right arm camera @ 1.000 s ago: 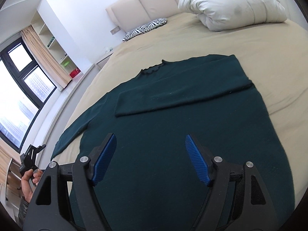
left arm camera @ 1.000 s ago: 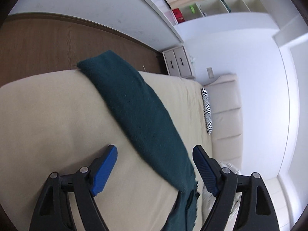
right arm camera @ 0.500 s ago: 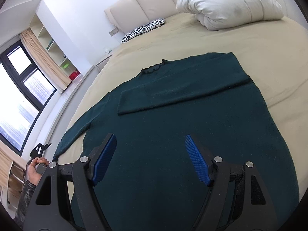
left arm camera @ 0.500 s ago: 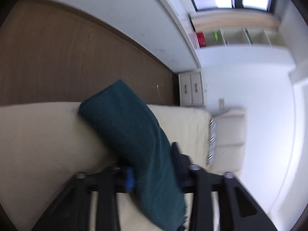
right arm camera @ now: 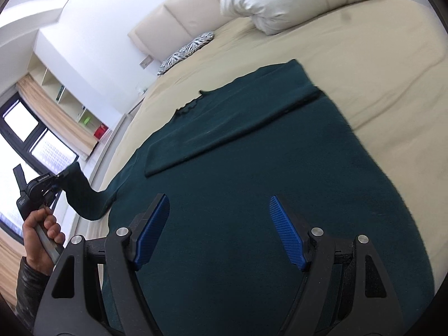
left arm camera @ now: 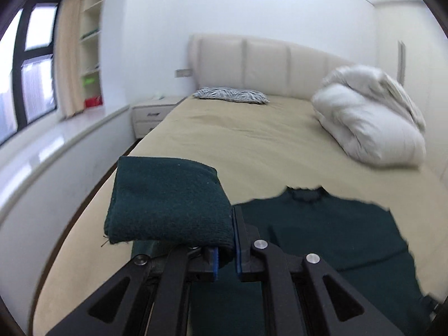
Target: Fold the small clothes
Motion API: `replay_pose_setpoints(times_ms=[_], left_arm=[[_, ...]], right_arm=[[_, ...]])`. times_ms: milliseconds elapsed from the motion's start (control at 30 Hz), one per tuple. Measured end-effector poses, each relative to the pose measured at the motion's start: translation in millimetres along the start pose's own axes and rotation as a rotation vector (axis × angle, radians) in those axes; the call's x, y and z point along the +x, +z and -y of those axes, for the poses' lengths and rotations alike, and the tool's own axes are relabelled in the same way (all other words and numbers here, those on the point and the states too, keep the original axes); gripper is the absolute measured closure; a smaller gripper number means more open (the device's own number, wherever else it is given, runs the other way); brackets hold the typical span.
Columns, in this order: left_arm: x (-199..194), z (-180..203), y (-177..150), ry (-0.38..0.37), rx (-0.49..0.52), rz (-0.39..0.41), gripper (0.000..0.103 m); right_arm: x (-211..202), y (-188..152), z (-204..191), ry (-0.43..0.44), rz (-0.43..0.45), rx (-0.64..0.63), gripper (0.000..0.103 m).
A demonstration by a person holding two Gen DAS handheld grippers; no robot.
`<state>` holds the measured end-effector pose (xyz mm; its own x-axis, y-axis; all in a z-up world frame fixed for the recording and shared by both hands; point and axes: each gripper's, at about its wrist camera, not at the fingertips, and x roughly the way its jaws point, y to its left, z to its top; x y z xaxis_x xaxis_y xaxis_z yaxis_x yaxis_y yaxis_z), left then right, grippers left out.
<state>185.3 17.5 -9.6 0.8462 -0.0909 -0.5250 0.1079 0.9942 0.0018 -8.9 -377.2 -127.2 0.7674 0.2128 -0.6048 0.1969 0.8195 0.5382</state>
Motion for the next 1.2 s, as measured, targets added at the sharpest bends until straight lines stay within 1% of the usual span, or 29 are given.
replay_pose_setpoints(times_ms=[33, 67, 100, 167, 200, 233, 267, 333, 367, 400, 433, 500, 600, 667, 700, 767, 867, 967, 1000, 1033, 1067, 1100, 1133, 1167, 1200], left_arm=[[4.8, 35.1, -10.0, -0.004, 0.097, -0.003, 0.093], [8.7, 57.3, -20.4, -0.01, 0.152, -0.01, 0.093], [17.1, 83.7, -34.9, -0.021, 0.217, -0.036, 0.092], [34.7, 119.5, -66.2, -0.029, 0.315, -0.092, 0.09], [41.2, 130.6, -78.8, -0.027, 0.353, -0.12, 0.09], [40.9, 133.9, -91.3, -0.017, 0.381, -0.133, 0.089], [47.1, 142.1, -102.2, 0.004, 0.431, -0.156, 0.087], [52.8, 147.1, -115.2, 0.022, 0.489, -0.187, 0.069], [53.3, 147.1, -118.3, 0.035, 0.504, -0.182, 0.065], [49.9, 146.7, -117.9, 0.05, 0.514, -0.164, 0.053], [45.8, 141.9, -118.6, 0.05, 0.508, -0.156, 0.039], [37.9, 130.9, -116.3, 0.036, 0.468, -0.152, 0.028], [27.5, 111.5, -114.8, 0.002, 0.403, -0.176, 0.028], [12.5, 100.0, -118.4, -0.023, 0.343, -0.183, 0.028], [6.0, 88.6, -119.0, -0.042, 0.3, -0.179, 0.027], [-0.6, 72.8, -125.0, -0.05, 0.236, -0.18, 0.026], [-3.8, 38.6, -129.7, -0.058, 0.107, -0.185, 0.026], [-3.4, 7.4, -131.0, -0.056, -0.004, -0.199, 0.026], [-3.0, -0.6, -131.8, -0.057, -0.028, -0.203, 0.026], [-3.3, -8.6, -133.4, -0.059, -0.052, -0.206, 0.026], [-2.6, -16.5, -135.3, -0.06, -0.077, -0.209, 0.026], [-1.1, -21.1, -136.8, -0.062, -0.093, -0.214, 0.027], [0.3, -26.8, -138.6, -0.07, -0.117, -0.222, 0.027], [0.8, -31.6, -140.1, -0.081, -0.142, -0.228, 0.027], [1.3, -34.2, -140.4, -0.087, -0.16, -0.228, 0.027]], right_arm=[[-3.0, 1.5, 7.9, -0.004, 0.01, 0.014, 0.03], [-4.1, 3.5, 15.7, -0.007, 0.016, 0.025, 0.03], [-6.1, 4.9, 23.3, -0.011, 0.021, 0.04, 0.03], [-9.0, 6.7, 35.9, -0.017, 0.023, 0.065, 0.03], [-10.3, 7.2, 42.3, -0.02, 0.023, 0.072, 0.03], [-11.5, 7.7, 46.4, -0.025, 0.023, 0.074, 0.03], [-11.9, 7.7, 51.2, -0.03, 0.021, 0.076, 0.03], [-8.9, 7.4, 58.3, -0.034, 0.007, 0.085, 0.03], [-6.6, 8.0, 60.9, -0.037, 0.002, 0.09, 0.03], [-3.9, 9.0, 62.0, -0.037, -0.003, 0.094, 0.03], [-0.6, 10.2, 62.0, -0.034, -0.009, 0.095, 0.03], [9.8, 14.3, 58.0, -0.028, -0.031, 0.091, 0.03], [29.0, 24.3, 42.2, 0.002, -0.06, 0.059, 0.03], [44.5, 32.5, 29.1, 0.048, -0.089, 0.052, 0.03], [55.0, 37.5, 22.4, 0.073, -0.112, 0.055, 0.03], [79.2, 46.6, 5.7, 0.121, -0.161, 0.042, 0.03], [117.3, 53.1, -14.9, 0.153, -0.234, 0.037, 0.03], [161.2, 51.0, -29.1, 0.136, -0.33, 0.053, 0.03], [171.0, 50.5, -34.4, 0.106, -0.337, 0.041, 0.03], [173.6, 51.4, -42.7, 0.086, -0.317, 0.005, 0.03], [174.5, 51.8, -49.5, 0.079, -0.308, -0.025, 0.038], [177.4, 51.6, -60.0, 0.075, -0.32, -0.075, 0.056], [178.1, 48.7, -66.1, 0.061, -0.33, -0.103, 0.065], [178.5, 47.9, -73.0, 0.043, -0.334, -0.144, 0.082], [176.2, 47.6, -81.3, 0.019, -0.326, -0.2, 0.095]])
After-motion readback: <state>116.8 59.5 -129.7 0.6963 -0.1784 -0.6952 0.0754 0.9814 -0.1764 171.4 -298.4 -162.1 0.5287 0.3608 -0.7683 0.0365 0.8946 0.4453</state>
